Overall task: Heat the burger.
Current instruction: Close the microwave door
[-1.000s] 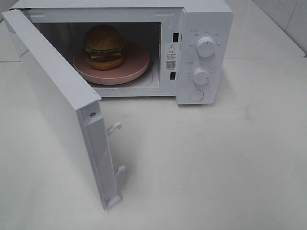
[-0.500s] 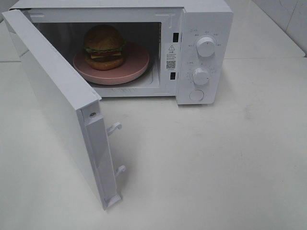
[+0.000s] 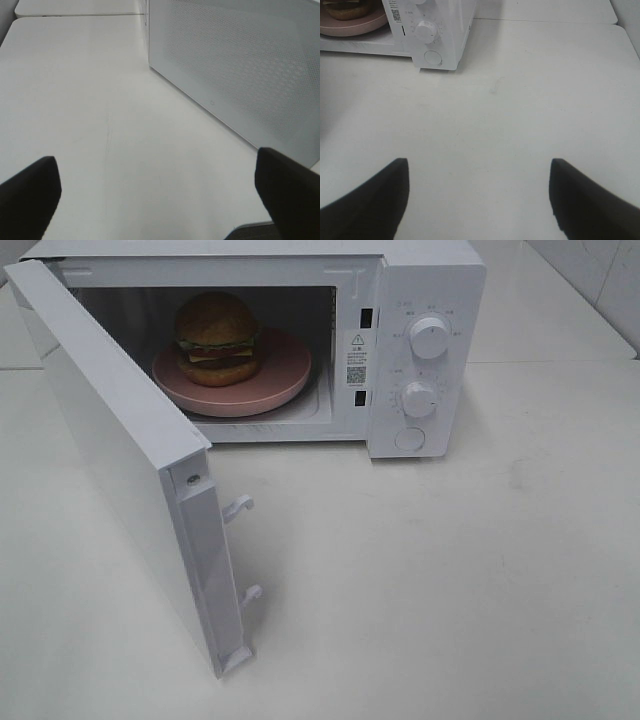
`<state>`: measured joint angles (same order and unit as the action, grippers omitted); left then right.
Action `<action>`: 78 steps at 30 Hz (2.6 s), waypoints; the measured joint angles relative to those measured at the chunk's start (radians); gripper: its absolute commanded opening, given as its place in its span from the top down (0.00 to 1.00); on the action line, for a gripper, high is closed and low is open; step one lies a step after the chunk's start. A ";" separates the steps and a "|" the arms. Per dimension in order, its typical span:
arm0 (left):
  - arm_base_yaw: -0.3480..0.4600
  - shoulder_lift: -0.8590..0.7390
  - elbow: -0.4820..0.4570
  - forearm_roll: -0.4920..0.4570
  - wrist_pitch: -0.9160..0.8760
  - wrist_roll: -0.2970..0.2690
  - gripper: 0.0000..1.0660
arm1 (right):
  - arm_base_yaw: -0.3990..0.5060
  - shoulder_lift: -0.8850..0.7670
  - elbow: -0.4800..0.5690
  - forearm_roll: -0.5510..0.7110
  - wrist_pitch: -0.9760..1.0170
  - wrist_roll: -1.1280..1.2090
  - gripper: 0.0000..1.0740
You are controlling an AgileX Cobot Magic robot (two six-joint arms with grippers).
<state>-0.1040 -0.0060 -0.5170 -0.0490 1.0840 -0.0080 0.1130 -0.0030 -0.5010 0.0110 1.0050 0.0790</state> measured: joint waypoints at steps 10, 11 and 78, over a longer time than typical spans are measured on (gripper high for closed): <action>0.000 0.000 0.000 0.000 0.000 0.000 0.08 | 0.000 0.000 0.000 0.000 0.000 0.000 0.30; 0.000 0.000 0.000 0.000 0.000 0.000 0.08 | 0.000 0.000 0.000 0.000 0.000 0.000 0.30; 0.000 0.777 0.100 -0.045 -0.936 -0.001 1.00 | 0.000 0.000 0.000 0.000 -0.001 0.000 0.30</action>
<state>-0.1040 0.7710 -0.4170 -0.0940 0.1480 -0.0090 0.1130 -0.0030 -0.5010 0.0110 1.0040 0.0790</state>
